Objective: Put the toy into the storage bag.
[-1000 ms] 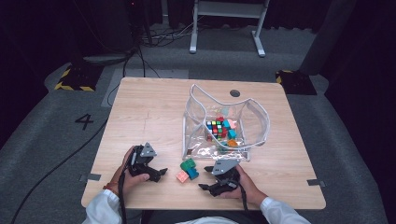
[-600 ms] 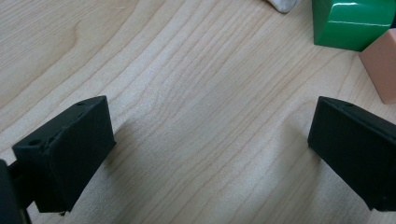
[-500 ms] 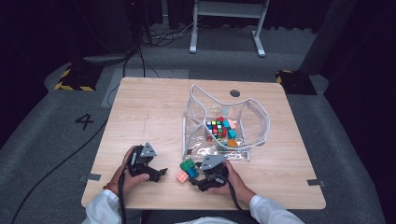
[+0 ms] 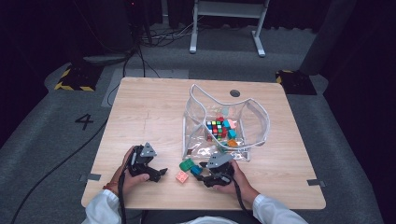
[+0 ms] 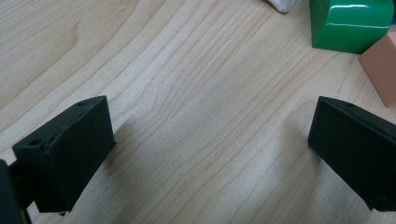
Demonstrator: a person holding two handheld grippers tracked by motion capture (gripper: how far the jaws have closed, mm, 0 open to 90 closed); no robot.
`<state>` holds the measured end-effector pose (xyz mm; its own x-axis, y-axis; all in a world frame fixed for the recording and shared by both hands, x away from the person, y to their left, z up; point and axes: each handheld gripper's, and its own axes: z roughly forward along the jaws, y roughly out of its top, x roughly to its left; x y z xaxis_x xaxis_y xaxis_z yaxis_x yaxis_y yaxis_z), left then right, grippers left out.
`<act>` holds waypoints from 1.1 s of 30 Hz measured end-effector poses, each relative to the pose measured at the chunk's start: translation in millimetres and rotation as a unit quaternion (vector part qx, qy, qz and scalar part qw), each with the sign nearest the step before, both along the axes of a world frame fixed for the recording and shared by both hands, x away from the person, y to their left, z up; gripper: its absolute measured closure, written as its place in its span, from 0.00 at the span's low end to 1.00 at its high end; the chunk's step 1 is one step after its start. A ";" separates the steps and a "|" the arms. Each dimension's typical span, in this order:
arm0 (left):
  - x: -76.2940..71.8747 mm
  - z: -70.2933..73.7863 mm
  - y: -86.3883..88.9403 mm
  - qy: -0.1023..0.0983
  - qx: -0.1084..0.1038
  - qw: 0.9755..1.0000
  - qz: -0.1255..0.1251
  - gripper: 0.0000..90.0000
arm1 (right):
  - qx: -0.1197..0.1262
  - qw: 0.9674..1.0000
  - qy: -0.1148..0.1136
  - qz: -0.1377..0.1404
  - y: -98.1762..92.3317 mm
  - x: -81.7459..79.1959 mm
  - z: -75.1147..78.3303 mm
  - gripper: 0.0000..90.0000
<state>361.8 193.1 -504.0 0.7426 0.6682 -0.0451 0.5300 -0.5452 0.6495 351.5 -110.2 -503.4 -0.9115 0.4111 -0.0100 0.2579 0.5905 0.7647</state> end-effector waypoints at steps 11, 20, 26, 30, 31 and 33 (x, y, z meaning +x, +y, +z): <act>0.5 0.2 0.4 -0.002 0.002 1.000 -0.002 0.00 | 0.003 1.000 -0.011 0.007 4.6 4.1 -0.2 0.63; 0.5 0.2 0.4 -0.002 0.002 1.000 -0.002 0.00 | -0.003 1.000 -0.024 0.010 -6.2 0.8 0.4 0.63; 0.4 0.2 0.3 -0.002 0.002 1.000 -0.001 0.00 | -0.012 0.999 -0.029 0.022 -20.8 -6.3 4.0 0.63; 0.3 0.2 0.2 -0.002 0.002 1.000 0.000 0.00 | -0.013 0.999 -0.038 0.029 -34.3 -8.6 8.6 0.63; 0.3 0.2 0.2 -0.001 0.002 1.000 0.000 0.00 | -0.011 0.999 -0.039 0.028 -38.4 -8.9 10.1 0.63; 0.3 0.2 0.2 -0.001 0.002 1.000 0.000 0.00 | -0.010 0.999 -0.035 0.023 -47.2 -9.7 13.4 0.63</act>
<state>362.1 193.3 -503.8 0.7434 0.6676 -0.0409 0.5276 -0.5477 0.6493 341.8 -157.4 -490.0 -0.9263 0.3676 -0.0826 0.1761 0.6163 0.7676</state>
